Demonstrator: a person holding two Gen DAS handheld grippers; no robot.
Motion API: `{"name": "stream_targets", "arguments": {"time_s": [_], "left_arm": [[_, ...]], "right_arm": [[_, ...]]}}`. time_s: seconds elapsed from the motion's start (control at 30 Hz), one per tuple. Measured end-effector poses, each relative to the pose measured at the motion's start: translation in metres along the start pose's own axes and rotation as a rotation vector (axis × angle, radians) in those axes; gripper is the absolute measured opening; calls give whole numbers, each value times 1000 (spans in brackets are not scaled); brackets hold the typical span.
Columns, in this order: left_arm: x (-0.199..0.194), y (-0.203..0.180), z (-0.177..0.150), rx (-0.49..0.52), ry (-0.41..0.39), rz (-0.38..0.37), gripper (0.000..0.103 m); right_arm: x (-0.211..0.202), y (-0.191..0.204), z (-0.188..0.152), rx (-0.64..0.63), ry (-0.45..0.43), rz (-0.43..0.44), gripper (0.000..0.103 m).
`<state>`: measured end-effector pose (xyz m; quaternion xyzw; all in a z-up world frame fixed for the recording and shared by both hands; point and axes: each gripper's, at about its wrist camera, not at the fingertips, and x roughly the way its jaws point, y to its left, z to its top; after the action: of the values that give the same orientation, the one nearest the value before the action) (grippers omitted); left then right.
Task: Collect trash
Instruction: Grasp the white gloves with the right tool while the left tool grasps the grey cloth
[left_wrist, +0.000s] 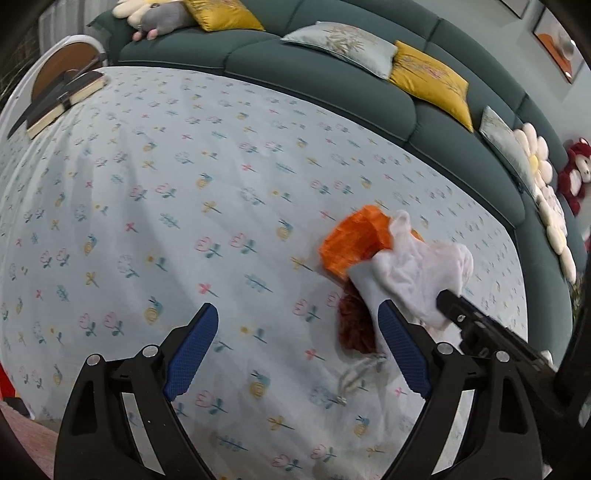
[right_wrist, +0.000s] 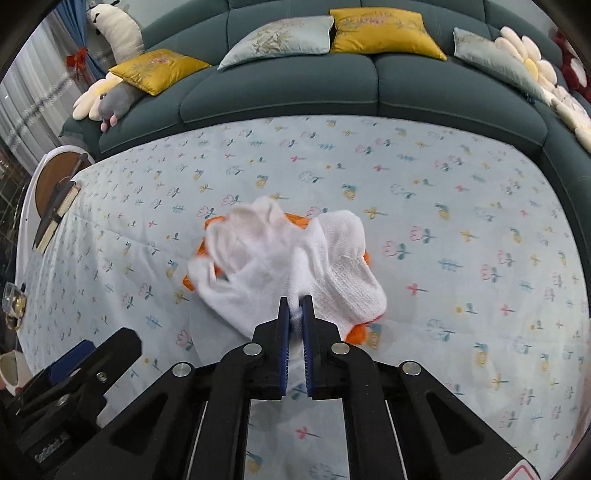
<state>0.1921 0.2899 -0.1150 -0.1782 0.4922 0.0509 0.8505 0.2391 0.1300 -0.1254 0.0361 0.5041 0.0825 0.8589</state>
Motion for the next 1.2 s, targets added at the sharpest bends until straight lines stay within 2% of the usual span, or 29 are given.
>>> {"name": "stream_targets", "arguments": {"time_s": [0.13,0.27,0.4,0.53,0.63,0.7,0.73,0.8,0.83,1.2], "left_arm": [[3,-15,-8,23,34,-71,84],[7,-27,-13,40,50,-91,80],[17,-35,-13,30,82,-117,69],[26,-43,-15,33,103,-113,60],[31,-52,-19,47,114,-111,48],[34,-58,-21,63,124,-106,35],[35,-59,-22,69,128,-102,31],[36,-65,-25,85,133,-103,14],[36,-68,-25,93,132,-102,11],[-1,-106,-46,194,88,-142,6]], "right_arm": [[-24,-23,-4,41,-50,-21,6],[-47,-47,-9,80,-83,-41,6],[-63,-63,-17,94,-99,-55,6],[-75,-74,-26,109,-100,-59,6],[-81,-79,-31,111,-99,-61,6],[-84,-83,-35,115,-96,-60,6],[-85,-84,-37,118,-95,-59,6],[-88,-86,-41,123,-94,-56,6],[-89,-88,-42,127,-94,-53,6],[-118,-99,-55,149,-132,-31,6]]}}
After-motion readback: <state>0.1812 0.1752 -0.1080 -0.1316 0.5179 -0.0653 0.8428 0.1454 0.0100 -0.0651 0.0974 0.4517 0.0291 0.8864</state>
